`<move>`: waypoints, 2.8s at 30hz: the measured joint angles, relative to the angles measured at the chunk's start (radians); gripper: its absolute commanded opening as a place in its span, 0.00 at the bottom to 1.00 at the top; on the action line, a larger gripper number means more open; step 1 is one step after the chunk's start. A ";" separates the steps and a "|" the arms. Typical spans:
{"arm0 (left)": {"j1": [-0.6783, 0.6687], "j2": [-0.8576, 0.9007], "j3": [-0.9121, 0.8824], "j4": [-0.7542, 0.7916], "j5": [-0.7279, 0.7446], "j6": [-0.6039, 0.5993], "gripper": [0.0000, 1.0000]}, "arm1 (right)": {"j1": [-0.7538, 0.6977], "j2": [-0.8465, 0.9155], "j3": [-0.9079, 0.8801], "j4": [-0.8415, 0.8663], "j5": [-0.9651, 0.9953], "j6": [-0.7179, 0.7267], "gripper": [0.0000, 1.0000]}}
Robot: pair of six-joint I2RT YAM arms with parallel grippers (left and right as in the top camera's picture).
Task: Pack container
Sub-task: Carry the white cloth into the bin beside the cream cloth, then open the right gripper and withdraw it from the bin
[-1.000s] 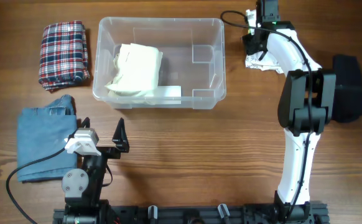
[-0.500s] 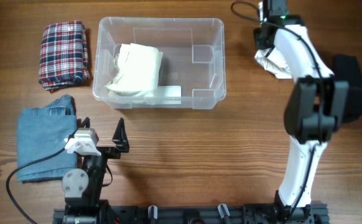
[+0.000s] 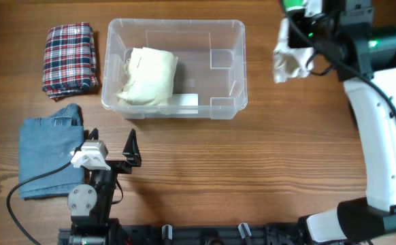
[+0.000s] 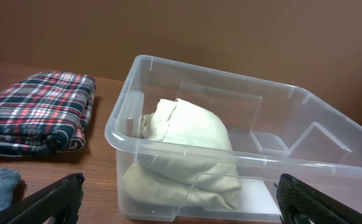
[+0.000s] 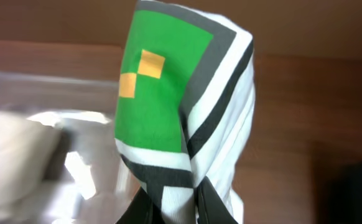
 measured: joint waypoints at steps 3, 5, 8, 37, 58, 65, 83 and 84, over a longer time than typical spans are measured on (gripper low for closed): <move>0.000 0.000 0.000 0.000 0.000 0.000 1.00 | 0.093 0.003 0.000 -0.014 -0.029 0.045 0.04; 0.000 0.000 0.000 0.000 0.000 0.000 1.00 | 0.148 0.008 0.000 0.004 -0.039 0.065 0.04; 0.000 0.000 0.000 0.000 0.000 0.000 1.00 | 0.237 0.042 0.000 0.067 -0.048 0.092 0.04; 0.000 0.000 0.000 0.000 0.000 0.000 1.00 | 0.332 0.576 0.000 0.264 -0.029 0.320 0.58; 0.000 0.000 0.000 0.000 0.000 0.000 1.00 | 0.332 0.577 -0.027 0.404 -0.257 0.303 0.12; 0.000 0.000 0.000 0.000 0.000 0.000 1.00 | 0.332 0.580 -0.154 0.491 -0.315 0.303 0.12; 0.000 0.000 0.000 0.000 0.000 0.000 1.00 | 0.343 0.580 -0.245 0.440 -0.179 0.304 0.13; 0.000 0.000 0.000 0.000 0.000 0.000 1.00 | 0.343 0.580 -0.245 0.440 -0.177 0.298 0.15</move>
